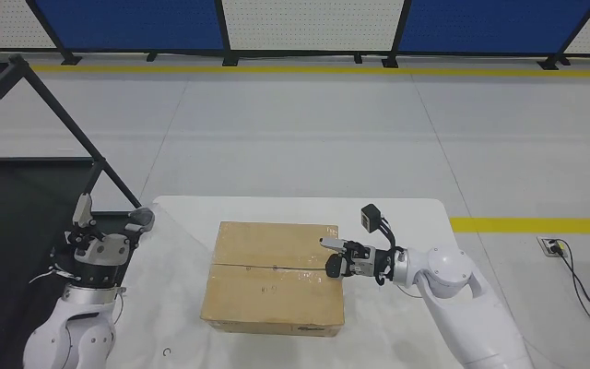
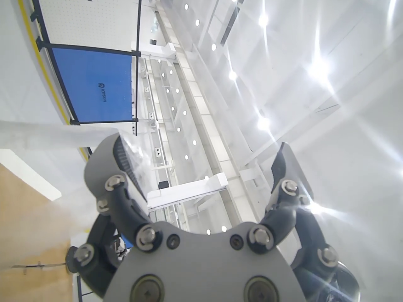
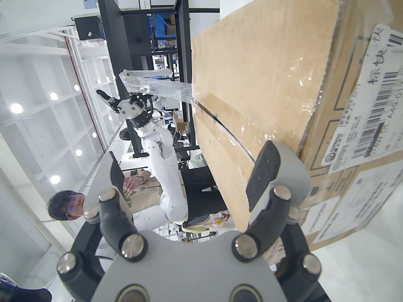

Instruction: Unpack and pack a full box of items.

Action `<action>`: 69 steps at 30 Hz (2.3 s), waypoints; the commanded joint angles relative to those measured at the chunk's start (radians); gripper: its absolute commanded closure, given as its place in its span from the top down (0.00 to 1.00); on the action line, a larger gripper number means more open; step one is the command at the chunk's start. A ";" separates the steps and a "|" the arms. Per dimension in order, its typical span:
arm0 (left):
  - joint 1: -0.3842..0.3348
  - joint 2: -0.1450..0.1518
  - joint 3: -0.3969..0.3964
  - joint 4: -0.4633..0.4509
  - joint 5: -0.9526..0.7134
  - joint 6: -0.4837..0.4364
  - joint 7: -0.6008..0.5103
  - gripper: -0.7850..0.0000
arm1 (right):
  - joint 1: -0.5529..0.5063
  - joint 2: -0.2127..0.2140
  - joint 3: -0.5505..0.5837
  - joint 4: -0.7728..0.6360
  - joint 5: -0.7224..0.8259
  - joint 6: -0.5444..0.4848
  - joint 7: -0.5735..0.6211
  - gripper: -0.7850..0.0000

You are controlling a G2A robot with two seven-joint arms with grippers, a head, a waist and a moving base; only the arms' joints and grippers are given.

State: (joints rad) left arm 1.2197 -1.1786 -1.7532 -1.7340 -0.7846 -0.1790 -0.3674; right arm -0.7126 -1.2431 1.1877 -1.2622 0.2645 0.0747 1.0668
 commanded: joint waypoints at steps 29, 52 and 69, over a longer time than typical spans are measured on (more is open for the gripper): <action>0.007 -0.004 0.104 -0.182 0.150 0.010 -0.040 1.00 | 0.000 0.000 0.000 0.000 0.000 0.000 0.000 1.00; -0.068 -0.018 0.298 -0.193 0.278 0.034 -0.049 1.00 | 0.000 0.000 0.000 0.000 0.000 0.000 0.000 1.00; -0.115 -0.029 0.393 -0.158 0.328 0.050 -0.069 1.00 | 0.000 0.000 0.000 0.000 0.000 0.000 0.000 1.00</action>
State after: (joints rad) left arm 1.1099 -1.2065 -1.3676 -1.8956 -0.4625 -0.1311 -0.4342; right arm -0.7126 -1.2431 1.1877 -1.2622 0.2645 0.0747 1.0668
